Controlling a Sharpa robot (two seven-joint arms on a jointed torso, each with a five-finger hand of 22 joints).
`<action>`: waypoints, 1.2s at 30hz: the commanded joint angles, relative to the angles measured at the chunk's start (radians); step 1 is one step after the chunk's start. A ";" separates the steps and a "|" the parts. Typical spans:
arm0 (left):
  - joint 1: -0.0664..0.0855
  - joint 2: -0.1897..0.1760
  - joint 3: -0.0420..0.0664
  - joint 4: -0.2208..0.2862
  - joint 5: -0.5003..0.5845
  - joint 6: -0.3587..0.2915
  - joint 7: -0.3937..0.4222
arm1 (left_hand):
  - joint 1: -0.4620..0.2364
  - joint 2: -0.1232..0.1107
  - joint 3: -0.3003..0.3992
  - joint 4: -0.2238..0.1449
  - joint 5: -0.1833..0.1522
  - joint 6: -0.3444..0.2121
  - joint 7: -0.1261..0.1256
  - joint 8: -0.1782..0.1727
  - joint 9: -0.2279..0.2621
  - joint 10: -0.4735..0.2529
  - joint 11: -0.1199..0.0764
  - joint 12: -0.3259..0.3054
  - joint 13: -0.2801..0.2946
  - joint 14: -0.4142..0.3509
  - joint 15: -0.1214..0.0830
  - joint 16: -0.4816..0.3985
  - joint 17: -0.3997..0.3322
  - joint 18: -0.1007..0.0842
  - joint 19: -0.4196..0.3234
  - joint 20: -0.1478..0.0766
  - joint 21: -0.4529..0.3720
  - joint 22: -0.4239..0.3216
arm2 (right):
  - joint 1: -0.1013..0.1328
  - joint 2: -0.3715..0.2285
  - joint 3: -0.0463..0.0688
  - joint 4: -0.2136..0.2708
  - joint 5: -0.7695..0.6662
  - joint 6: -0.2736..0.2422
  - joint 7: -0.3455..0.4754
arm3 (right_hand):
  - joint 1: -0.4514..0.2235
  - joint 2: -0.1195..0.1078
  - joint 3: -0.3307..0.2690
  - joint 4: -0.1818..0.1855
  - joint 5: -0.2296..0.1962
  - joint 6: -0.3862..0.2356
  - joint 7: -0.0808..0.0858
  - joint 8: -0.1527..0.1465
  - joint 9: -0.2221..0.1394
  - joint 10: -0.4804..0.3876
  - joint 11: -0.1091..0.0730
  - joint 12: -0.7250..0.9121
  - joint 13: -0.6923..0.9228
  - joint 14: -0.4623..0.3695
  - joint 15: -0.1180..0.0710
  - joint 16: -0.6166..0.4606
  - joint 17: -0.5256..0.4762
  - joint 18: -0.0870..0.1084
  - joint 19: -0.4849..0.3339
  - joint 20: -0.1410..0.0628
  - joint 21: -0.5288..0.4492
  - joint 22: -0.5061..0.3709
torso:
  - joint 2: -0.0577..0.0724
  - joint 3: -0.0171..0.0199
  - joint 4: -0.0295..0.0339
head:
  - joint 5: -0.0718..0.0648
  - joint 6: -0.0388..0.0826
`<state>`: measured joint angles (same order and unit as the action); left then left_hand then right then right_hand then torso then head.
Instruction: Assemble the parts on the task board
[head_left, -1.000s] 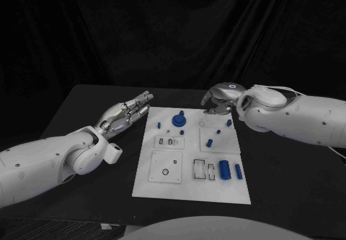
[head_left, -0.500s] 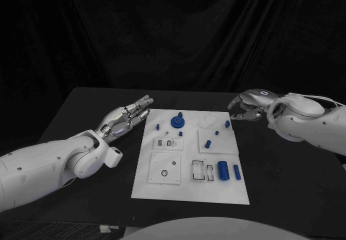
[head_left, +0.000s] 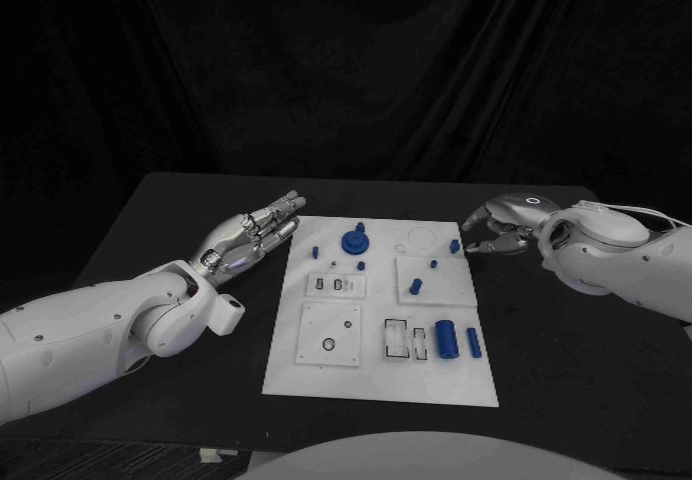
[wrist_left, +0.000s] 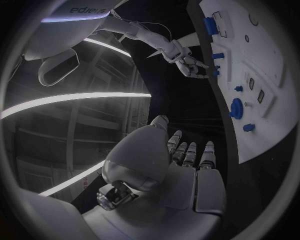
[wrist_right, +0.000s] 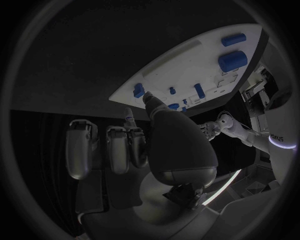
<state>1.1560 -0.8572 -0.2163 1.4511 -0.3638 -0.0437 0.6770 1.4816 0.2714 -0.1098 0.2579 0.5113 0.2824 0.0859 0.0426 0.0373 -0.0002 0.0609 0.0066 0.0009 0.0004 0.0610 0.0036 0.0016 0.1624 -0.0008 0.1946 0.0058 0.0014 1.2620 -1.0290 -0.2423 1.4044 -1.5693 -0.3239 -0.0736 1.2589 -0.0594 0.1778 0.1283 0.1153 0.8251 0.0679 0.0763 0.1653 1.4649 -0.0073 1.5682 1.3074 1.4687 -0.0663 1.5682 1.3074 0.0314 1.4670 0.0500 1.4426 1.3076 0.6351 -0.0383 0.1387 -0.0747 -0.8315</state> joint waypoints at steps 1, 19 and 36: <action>-0.002 -0.001 0.001 0.002 0.001 0.008 0.019 | 0.001 -0.002 0.008 0.000 0.005 0.001 0.006 0.004 0.001 0.000 0.004 -0.007 -0.001 0.000 0.005 -0.004 -0.002 0.019 0.001 0.009 -0.006 -0.001 | -0.006 0.008 0.000 -0.009 -0.003 -0.017 0.008 | 0.000 0.004 -0.005 -0.002 0.006 -0.001 0.004 0.000 -0.001 0.106 0.000 0.003 0.263 0.102 -0.006 0.003 0.263 0.004 0.015 -0.008 -0.007 0.216 | 0.000 0.0001 -0.0018 | 0.007 -0.005; -0.005 0.000 0.001 -0.002 0.001 0.008 0.025 | -0.023 -0.013 0.036 -0.018 0.005 -0.188 -0.110 -0.026 -0.021 0.000 0.040 -0.007 -0.001 0.000 0.025 -0.004 -0.002 0.018 0.001 0.015 -0.006 -0.001 | -0.021 0.042 0.001 -0.041 -0.003 -0.025 0.009 | 0.011 0.005 -0.008 -0.002 0.025 0.007 0.009 0.004 0.000 0.106 0.004 0.003 0.263 0.102 -0.003 0.003 0.263 0.006 0.009 -0.006 -0.017 0.213 | -0.002 -0.0005 -0.0018 | 0.016 -0.015; -0.006 0.002 0.001 -0.005 0.001 0.008 0.025 | -0.030 -0.014 0.043 -0.022 0.005 -0.233 -0.156 -0.033 -0.027 0.000 0.042 -0.007 -0.001 0.000 0.028 -0.004 -0.002 0.018 0.001 0.019 -0.006 -0.001 | -0.022 0.054 0.001 -0.048 -0.003 -0.022 0.011 | 0.009 0.005 -0.013 0.002 0.016 0.005 0.010 0.002 0.000 0.106 0.005 0.003 0.263 0.102 -0.002 0.003 0.263 0.006 0.009 -0.005 -0.019 0.213 | -0.002 -0.0011 -0.0008 | 0.006 -0.016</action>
<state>1.1511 -0.8572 -0.2163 1.4449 -0.3639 -0.0432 0.6772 1.4615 0.2598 -0.0724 0.2371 0.5113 0.0498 -0.0713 0.0153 0.0097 -0.0002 0.0966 0.0066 0.0017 0.0003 0.0825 0.0036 0.0011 0.1624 -0.0006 0.2090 0.0059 0.0016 1.2429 -0.9757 -0.2420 1.3583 -1.5692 -0.3355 -0.0646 1.2647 -0.0538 0.1696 0.1310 0.1346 0.8288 0.0716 0.0763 0.1655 1.4649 -0.0073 1.5682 1.3073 1.4687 -0.0662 1.5682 1.3073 0.0315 1.4670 0.0500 1.4277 1.3081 0.6329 -0.0391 0.1383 -0.0684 -0.8472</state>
